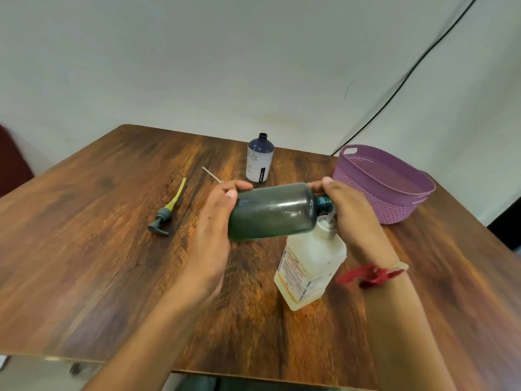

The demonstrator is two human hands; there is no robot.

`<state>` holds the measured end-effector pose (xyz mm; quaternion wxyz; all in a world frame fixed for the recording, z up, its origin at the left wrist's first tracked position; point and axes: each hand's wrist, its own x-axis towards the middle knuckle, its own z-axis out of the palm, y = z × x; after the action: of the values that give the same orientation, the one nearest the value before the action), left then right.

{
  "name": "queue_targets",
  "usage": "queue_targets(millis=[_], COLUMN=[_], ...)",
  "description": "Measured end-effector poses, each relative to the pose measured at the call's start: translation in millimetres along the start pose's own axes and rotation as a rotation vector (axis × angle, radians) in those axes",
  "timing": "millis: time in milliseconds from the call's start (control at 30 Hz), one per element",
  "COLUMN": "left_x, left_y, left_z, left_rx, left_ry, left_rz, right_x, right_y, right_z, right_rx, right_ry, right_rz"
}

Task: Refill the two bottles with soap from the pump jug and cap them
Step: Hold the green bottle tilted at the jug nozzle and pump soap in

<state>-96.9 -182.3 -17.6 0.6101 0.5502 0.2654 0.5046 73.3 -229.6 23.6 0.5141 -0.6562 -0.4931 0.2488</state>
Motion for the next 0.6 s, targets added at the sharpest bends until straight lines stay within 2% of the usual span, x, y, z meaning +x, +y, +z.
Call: queue_targets(millis=[133,300,600], left_x=[-0.5,-0.5,4.2], left_y=[-4.5,-6.8,-12.5], left_z=[-1.4,-3.5,1.2], left_rx=[-0.086,-0.094,-0.084], left_ry=[-0.007,-0.017,0.016], left_rz=[-0.002,0.056,0.186], right_x=[7.7,6.9,1.2], right_y=[3.6,20.5,26.5], right_z=[9.3,12.7,11.9], right_rx=[0.127,0.01,0.064], right_ry=[0.042,0.078,0.128], right_rz=[0.023,-0.07,-0.164])
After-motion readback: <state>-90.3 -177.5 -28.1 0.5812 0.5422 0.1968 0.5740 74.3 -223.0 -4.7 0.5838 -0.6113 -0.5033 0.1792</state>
